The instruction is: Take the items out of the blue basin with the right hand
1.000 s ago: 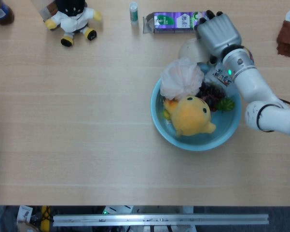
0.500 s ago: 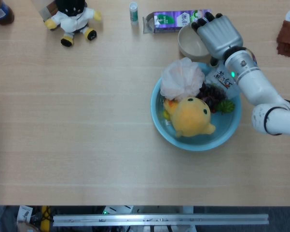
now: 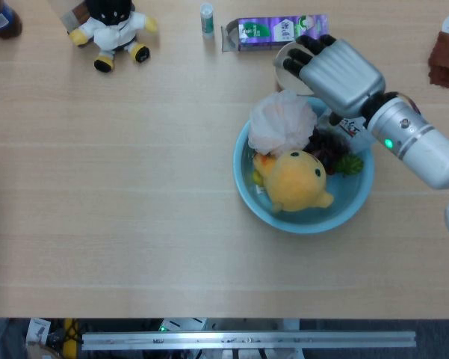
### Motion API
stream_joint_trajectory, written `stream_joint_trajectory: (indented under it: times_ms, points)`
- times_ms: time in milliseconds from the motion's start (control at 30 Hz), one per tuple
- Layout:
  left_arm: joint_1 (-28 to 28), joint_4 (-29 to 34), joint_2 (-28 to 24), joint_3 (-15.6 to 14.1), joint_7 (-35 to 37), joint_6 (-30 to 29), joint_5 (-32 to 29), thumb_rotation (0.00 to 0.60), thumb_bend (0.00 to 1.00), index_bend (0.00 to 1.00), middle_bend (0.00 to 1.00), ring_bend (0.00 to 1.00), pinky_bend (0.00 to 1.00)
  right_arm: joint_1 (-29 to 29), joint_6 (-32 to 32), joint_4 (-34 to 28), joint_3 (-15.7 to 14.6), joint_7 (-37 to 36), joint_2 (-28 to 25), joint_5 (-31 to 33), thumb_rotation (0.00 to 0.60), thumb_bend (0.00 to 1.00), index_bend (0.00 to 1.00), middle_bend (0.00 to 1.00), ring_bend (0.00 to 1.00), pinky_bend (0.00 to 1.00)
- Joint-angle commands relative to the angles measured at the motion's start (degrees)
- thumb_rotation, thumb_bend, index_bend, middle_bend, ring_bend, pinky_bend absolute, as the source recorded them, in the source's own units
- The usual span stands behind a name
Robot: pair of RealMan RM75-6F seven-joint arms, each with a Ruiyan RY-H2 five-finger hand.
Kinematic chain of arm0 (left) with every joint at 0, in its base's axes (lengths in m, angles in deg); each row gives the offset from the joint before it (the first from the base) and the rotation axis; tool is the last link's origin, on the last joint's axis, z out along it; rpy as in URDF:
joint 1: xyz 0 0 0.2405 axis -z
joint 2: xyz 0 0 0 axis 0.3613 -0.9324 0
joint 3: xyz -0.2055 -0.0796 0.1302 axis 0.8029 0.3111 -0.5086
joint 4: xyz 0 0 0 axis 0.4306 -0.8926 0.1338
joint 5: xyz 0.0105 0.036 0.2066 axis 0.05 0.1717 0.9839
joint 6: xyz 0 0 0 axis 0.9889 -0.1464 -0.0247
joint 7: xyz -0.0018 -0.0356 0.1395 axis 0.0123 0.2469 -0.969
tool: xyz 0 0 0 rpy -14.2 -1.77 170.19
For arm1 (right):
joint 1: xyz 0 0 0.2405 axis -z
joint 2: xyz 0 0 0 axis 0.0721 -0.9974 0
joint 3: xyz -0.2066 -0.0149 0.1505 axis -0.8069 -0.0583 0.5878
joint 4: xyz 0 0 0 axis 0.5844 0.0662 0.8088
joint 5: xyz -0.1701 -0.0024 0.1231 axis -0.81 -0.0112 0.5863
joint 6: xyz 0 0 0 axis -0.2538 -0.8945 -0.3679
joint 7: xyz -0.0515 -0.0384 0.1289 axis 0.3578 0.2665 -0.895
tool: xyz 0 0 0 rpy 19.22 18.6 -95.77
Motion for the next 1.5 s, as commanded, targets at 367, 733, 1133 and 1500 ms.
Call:
stream_joint_trajectory:
  times_ms: [367, 733, 1133, 1500]
  points:
    - [-0.3, -0.2, 0.0, -0.1, 0.1, -0.2, -0.2, 0.6, 0.36, 0.3, 0.27, 0.26, 0.25, 0.1, -0.5, 1.2, -3.8, 5.0, 2.8, -1.4, 0.6, 0.01, 0.17, 0.22, 0.09, 0.24]
    - [-0.8, -0.6, -0.2, 0.0, 0.8, -0.6, -0.7, 0.6, 0.36, 0.3, 0.26, 0.26, 0.25, -1.7, -4.0, 3.0, -4.6, 12.6, 8.5, 0.2, 0.6, 0.01, 0.17, 0.22, 0.09, 0.24]
    - [-0.9, -0.9, -0.3, 0.1, 1.7, -0.7, -0.4, 0.6, 0.36, 0.3, 0.26, 0.26, 0.25, -1.7, -7.7, 6.1, -5.7, 18.7, 14.7, 2.5, 0.6, 0.02, 0.28, 0.22, 0.09, 0.24]
    - [-0.9, -1.1, -0.2, 0.1, 1.7, -0.7, -0.4, 0.6, 0.36, 0.31, 0.26, 0.26, 0.25, 1.5, -11.2, 12.8, -5.0, 13.2, 19.2, -5.0, 0.6, 0.23, 0.6, 0.36, 0.18, 0.35]
